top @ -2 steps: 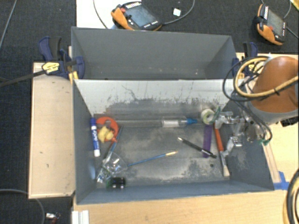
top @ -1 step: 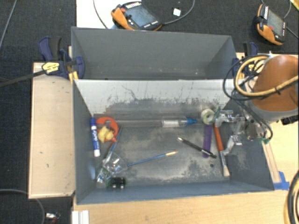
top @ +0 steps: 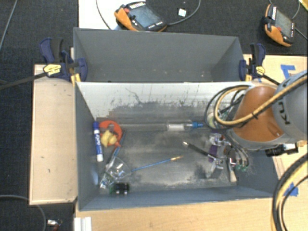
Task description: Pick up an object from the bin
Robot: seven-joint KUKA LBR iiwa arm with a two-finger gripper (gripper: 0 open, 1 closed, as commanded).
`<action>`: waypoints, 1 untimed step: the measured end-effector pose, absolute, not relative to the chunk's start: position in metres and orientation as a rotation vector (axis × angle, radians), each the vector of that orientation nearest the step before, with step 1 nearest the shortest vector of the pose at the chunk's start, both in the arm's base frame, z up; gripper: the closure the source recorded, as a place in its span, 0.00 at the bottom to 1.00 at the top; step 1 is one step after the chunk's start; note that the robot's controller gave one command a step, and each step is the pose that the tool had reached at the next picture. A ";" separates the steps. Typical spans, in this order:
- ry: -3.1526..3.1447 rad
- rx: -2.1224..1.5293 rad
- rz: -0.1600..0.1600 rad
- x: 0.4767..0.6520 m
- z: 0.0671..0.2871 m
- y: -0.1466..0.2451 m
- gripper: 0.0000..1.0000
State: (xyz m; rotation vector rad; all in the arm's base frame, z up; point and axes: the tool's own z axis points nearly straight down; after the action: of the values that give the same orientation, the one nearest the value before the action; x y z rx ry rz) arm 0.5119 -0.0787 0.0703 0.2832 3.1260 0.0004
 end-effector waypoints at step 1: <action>3.112 0.304 -0.003 0.526 0.134 -0.069 0.00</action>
Offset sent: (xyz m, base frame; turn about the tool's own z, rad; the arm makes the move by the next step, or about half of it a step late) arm -0.0318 -0.0041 0.0297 0.2315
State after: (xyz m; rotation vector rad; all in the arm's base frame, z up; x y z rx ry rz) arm 0.5262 -0.0686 0.1345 0.3040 3.1118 -0.0030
